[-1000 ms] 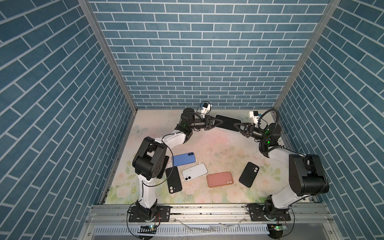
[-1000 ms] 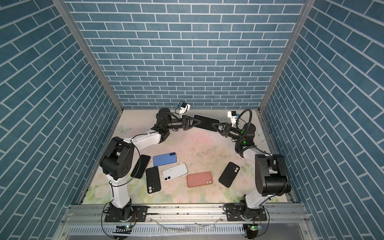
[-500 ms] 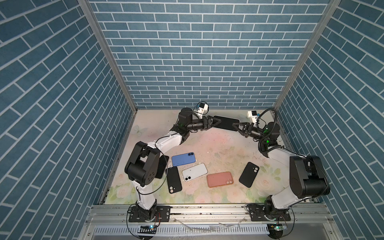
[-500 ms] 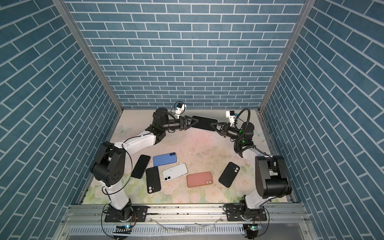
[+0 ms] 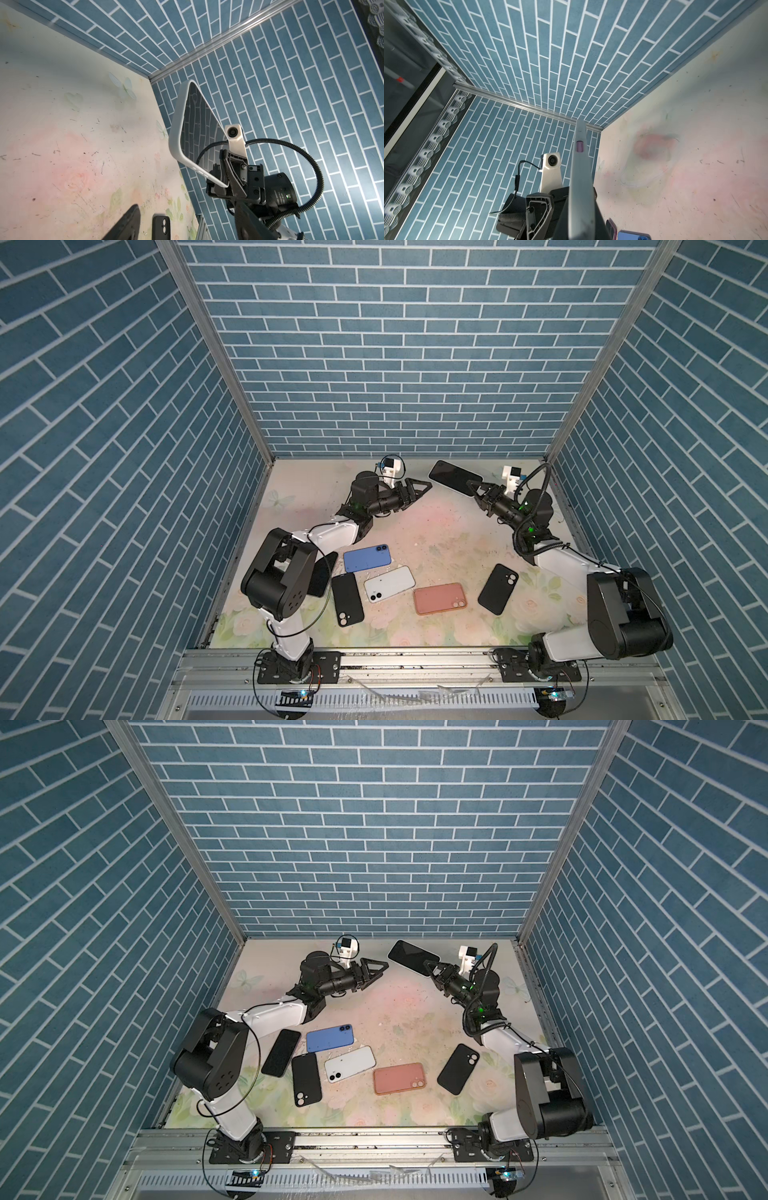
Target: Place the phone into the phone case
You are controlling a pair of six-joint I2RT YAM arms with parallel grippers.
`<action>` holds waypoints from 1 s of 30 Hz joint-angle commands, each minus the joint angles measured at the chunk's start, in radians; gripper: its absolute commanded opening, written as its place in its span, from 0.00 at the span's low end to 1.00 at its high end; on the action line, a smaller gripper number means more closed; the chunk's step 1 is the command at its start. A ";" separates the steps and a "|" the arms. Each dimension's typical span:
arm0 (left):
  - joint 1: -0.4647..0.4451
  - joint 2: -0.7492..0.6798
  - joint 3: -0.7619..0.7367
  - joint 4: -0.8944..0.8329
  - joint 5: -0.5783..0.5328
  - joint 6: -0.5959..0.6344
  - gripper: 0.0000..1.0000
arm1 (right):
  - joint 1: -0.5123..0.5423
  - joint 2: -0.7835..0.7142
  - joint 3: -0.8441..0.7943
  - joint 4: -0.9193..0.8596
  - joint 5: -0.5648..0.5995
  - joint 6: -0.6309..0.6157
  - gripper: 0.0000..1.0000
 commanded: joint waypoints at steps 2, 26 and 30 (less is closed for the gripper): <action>-0.049 -0.008 -0.018 0.131 -0.068 -0.079 0.75 | 0.046 -0.047 0.012 0.064 0.135 0.002 0.00; -0.116 0.145 0.077 0.319 -0.230 -0.171 0.54 | 0.173 0.070 -0.017 0.275 0.178 0.100 0.00; -0.117 0.157 0.098 0.333 -0.225 -0.173 0.36 | 0.179 0.090 -0.016 0.297 0.183 0.108 0.00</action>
